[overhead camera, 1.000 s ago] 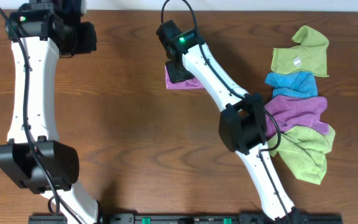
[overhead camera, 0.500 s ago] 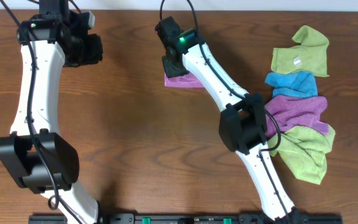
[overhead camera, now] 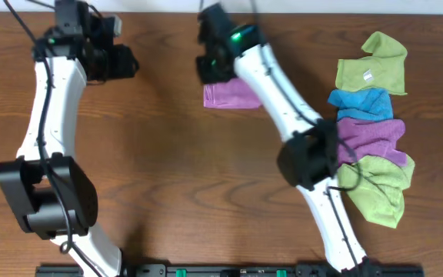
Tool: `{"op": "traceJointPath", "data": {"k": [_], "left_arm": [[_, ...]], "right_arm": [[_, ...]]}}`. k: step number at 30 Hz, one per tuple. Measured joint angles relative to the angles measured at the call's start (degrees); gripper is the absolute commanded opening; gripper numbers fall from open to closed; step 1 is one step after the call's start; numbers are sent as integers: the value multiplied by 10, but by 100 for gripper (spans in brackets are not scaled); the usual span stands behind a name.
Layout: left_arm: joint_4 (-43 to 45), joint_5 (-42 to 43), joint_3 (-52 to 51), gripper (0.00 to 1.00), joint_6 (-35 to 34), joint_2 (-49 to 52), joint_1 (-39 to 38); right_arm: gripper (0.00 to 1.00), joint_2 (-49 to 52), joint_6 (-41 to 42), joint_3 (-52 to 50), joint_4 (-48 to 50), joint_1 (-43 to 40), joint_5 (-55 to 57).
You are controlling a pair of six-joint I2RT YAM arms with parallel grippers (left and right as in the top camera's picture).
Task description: Fold the cloth
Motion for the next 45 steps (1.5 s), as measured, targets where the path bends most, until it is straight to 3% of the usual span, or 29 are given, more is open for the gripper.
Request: {"op": "traceJointPath", "data": {"k": [2,3,8,13,17,23,45], "left_arm": [[54,26,-40,93,-8,4,-8],[85,40,-61,96,-10,9,-17],[197,74,-86,95,-40,71,-91],[287,87,-87,95,-92,136,-148],[306,94,-87,96,-116,155,-153],[304,100,-87,95,-134,157,-153],[280,103,-87,95,-214,157,-176]], "right_arm": [[1,-44,0,12,-20,-29,61],[1,-65,0,19,-33,-44,83],[1,-121,12,12,-78,-117,130],[1,-79,18,-139,-12,-129,107],[1,-68,18,-233,50,-129,85],[1,-68,18,-293,138,-129,55],[1,-68,20,-382,289,-107,17]]}}
